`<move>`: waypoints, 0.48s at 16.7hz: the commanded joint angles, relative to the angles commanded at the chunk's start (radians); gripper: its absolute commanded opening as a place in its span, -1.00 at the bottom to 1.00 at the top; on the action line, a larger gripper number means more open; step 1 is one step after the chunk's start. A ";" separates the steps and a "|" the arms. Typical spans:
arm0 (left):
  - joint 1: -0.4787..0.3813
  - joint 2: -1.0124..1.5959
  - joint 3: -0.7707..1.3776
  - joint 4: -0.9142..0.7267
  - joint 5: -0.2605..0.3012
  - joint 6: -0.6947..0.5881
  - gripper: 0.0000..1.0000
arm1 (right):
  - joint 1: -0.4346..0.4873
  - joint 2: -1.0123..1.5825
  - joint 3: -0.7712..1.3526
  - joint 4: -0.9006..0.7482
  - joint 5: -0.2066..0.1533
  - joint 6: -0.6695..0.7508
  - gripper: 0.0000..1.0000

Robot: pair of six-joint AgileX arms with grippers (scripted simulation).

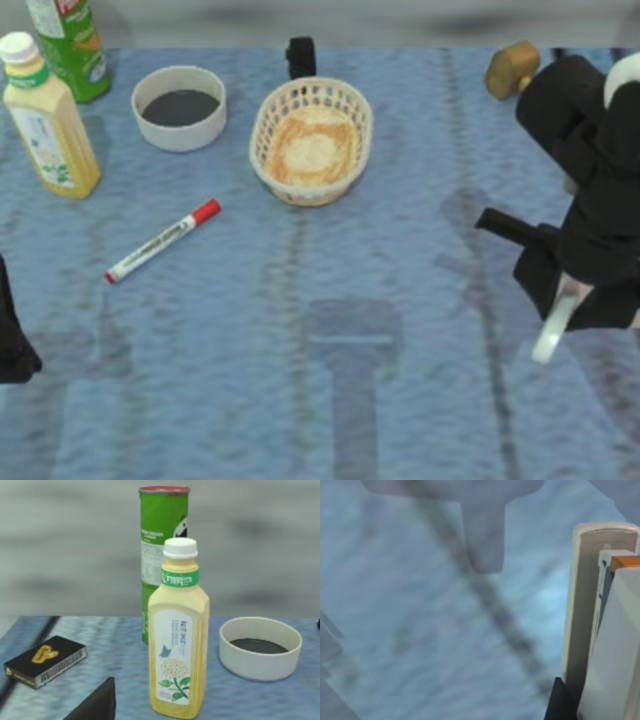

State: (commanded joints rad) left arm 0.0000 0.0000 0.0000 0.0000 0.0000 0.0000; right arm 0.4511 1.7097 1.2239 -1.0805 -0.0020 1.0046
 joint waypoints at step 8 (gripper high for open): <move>0.000 0.000 0.000 0.000 0.000 0.000 1.00 | -0.097 0.088 0.120 -0.054 0.000 0.238 -1.00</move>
State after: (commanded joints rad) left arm 0.0000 0.0000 0.0000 0.0000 0.0000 0.0000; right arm 0.3539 1.7973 1.3435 -1.1347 -0.0018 1.2423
